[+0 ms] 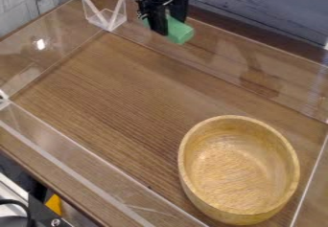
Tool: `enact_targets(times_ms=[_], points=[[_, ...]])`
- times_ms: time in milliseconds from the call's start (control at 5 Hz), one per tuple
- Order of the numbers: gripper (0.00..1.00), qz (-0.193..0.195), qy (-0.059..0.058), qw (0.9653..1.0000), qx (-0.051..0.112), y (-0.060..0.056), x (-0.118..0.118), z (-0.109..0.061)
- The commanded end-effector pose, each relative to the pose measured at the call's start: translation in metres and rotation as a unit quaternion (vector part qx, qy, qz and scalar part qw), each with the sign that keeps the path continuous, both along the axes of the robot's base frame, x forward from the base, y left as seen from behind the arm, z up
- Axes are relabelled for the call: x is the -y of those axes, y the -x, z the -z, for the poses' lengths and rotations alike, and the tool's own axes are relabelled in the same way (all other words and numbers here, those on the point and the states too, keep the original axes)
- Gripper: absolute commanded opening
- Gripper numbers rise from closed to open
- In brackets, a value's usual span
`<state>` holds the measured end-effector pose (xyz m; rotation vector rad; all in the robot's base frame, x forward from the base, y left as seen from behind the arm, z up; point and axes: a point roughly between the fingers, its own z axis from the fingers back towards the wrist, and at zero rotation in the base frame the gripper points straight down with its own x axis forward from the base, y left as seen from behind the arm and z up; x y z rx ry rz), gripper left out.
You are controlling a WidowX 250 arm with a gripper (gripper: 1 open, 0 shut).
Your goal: Put the green block in the brown bowl
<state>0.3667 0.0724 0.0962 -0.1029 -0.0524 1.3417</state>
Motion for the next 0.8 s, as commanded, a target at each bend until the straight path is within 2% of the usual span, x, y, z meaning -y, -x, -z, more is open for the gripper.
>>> enact_targets(times_ms=[0, 600], points=[[0.00, 0.005, -0.010, 0.9996, 0.027, -0.0040, 0.0027, -0.0209], [0.00, 0.004, -0.015, 0.9994, 0.031, -0.0041, 0.0073, -0.0301]])
